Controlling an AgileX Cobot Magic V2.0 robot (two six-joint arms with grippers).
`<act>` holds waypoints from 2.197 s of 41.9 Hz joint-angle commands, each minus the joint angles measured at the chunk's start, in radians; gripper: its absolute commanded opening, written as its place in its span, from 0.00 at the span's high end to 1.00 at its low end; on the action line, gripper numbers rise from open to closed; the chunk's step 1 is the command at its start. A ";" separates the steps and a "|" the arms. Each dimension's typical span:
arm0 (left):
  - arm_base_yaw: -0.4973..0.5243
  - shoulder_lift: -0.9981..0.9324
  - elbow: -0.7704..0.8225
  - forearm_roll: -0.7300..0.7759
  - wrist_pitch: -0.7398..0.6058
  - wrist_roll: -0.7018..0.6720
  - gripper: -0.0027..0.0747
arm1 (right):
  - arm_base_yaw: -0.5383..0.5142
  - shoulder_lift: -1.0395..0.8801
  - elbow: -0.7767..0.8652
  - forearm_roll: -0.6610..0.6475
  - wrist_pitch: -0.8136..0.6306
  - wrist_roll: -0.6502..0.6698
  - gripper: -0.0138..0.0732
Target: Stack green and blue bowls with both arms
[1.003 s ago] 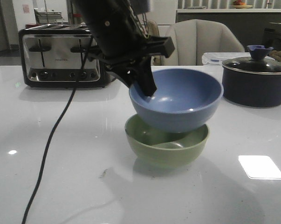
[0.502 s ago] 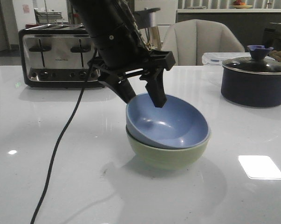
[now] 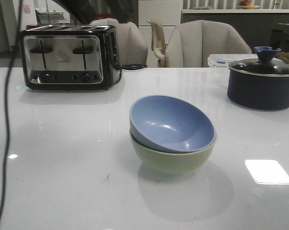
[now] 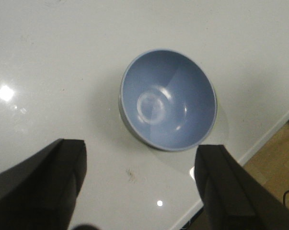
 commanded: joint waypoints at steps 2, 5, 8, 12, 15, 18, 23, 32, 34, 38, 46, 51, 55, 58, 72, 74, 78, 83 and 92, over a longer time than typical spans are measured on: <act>0.003 -0.201 0.095 0.025 -0.037 0.001 0.28 | 0.000 -0.010 -0.026 -0.010 -0.041 -0.008 0.33; 0.003 -0.297 0.169 0.042 -0.038 0.001 0.28 | 0.000 -0.010 -0.026 -0.010 -0.041 -0.008 0.33; 0.003 -0.401 0.247 0.056 -0.042 0.001 0.28 | 0.000 -0.010 -0.026 -0.010 -0.040 -0.008 0.33; 0.003 -0.526 0.336 0.074 -0.050 0.001 0.28 | 0.000 -0.010 -0.026 -0.010 -0.040 -0.008 0.33; 0.003 -0.613 0.401 0.089 -0.055 0.001 0.28 | 0.000 -0.010 -0.026 -0.010 -0.041 -0.008 0.33; 0.003 -0.680 0.454 0.091 -0.064 0.001 0.28 | 0.000 -0.010 -0.026 -0.010 -0.042 -0.008 0.33; 0.003 -0.793 0.532 0.091 -0.090 0.001 0.28 | 0.000 -0.010 -0.026 -0.010 -0.046 -0.008 0.33; 0.003 -0.873 0.607 0.091 -0.130 0.001 0.30 | 0.000 -0.010 -0.026 -0.010 -0.059 -0.008 0.35; 0.003 -0.873 0.611 0.091 -0.130 0.001 0.34 | 0.000 -0.010 -0.026 -0.010 -0.059 -0.008 0.39; 0.003 -0.873 0.618 0.091 -0.142 0.001 0.47 | 0.000 -0.010 -0.026 -0.010 -0.059 -0.008 0.54; 0.003 -0.873 0.619 0.091 -0.144 0.001 0.76 | 0.000 -0.010 -0.026 -0.010 -0.056 -0.008 0.81; 0.003 -0.873 0.619 0.091 -0.144 0.001 0.83 | 0.000 -0.010 -0.026 -0.009 -0.055 -0.008 0.80; 0.003 -0.873 0.619 0.091 -0.144 0.001 0.84 | 0.000 -0.010 -0.026 -0.009 -0.055 -0.008 0.80; 0.003 -0.873 0.619 0.091 -0.144 0.001 0.84 | 0.000 -0.010 -0.026 -0.009 -0.055 -0.008 0.80; 0.093 -0.944 0.657 0.089 -0.181 0.007 0.84 | 0.000 -0.010 -0.026 -0.009 -0.056 -0.008 0.80; 0.149 -0.986 0.694 0.089 -0.253 0.007 0.84 | 0.000 -0.010 -0.026 -0.009 -0.056 -0.008 0.80; 0.273 -1.091 0.801 0.093 -0.403 0.007 0.84 | 0.000 -0.010 -0.026 -0.009 -0.056 -0.008 0.80; 0.395 -1.223 0.937 0.097 -0.524 0.007 0.84 | 0.000 -0.010 -0.026 -0.009 -0.056 -0.008 0.80; 0.550 -1.405 1.161 0.101 -0.679 -0.028 0.84 | 0.000 -0.010 -0.026 -0.009 -0.056 -0.008 0.80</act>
